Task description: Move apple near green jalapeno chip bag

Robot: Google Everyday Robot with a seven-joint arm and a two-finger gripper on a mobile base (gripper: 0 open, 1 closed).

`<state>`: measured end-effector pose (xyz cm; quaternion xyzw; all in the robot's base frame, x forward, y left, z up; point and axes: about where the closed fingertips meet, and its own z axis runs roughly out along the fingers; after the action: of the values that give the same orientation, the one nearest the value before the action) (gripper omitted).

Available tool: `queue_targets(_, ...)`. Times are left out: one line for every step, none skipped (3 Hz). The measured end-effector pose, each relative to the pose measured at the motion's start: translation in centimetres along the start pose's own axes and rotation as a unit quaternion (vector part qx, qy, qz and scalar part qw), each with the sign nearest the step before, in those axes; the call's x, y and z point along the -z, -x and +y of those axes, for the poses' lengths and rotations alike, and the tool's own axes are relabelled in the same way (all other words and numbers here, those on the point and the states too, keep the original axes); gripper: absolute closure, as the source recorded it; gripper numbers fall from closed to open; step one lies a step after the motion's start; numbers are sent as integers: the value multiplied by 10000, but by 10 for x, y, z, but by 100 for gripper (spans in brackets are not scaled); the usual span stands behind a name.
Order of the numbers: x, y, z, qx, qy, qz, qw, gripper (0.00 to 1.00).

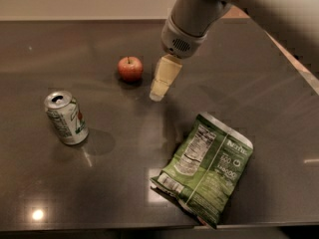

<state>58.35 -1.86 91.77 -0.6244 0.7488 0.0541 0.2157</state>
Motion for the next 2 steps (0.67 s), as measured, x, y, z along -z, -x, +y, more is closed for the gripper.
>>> queue_targets(-24, 13, -17, -47, 78, -2, 10000, 0)
queue_targets(-46, 23, -34, -67, 206, 37, 9998, 0)
